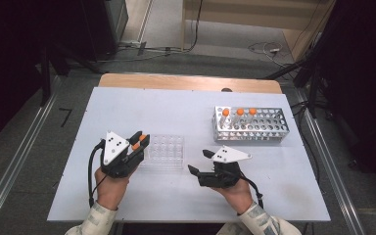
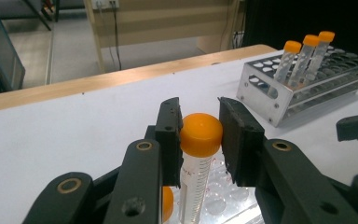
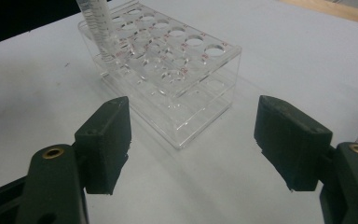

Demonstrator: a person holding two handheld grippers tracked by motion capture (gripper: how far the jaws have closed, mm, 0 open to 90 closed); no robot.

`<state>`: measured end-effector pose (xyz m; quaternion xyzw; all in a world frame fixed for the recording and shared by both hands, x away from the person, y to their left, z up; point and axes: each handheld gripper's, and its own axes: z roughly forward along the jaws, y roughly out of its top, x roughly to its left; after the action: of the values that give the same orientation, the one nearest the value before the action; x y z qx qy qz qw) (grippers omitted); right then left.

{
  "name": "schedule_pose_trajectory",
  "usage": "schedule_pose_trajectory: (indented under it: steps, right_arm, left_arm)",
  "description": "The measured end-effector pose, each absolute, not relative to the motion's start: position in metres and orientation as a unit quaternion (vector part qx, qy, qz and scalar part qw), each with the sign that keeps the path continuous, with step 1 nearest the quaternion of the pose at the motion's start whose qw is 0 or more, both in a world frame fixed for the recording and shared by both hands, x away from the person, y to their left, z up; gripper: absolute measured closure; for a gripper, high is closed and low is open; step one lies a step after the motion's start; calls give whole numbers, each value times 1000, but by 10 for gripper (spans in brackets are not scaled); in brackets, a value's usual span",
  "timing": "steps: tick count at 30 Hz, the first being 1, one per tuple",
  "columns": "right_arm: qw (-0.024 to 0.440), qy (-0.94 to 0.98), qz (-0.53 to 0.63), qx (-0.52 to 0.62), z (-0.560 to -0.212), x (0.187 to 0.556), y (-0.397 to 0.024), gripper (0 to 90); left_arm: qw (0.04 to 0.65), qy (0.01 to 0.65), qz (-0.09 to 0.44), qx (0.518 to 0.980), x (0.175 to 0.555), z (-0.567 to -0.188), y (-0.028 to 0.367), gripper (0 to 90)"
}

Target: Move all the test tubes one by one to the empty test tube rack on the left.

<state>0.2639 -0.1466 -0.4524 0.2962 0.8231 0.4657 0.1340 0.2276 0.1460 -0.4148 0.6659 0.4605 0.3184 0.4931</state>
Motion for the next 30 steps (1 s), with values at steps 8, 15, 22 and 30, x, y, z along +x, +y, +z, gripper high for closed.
schedule_pose_trajectory:
  steps: [8,15,22,30]
  right_arm:
    - [134,824,465,295,-452,264,-147,265]
    - [133,824,465,295,-453,264,-147,265]
    - [135,823,465,296,-453,264,-147,266]
    - [143,820,462,307,-453,270,-152,271]
  left_arm:
    - [483,467,312,672,229,-424,147,698]
    - [483,467,310,672,229,-426,147,662]
    - [492,465,306,669,227,-424,146,632]
    - [509,457,299,666,222,-421,140,520]
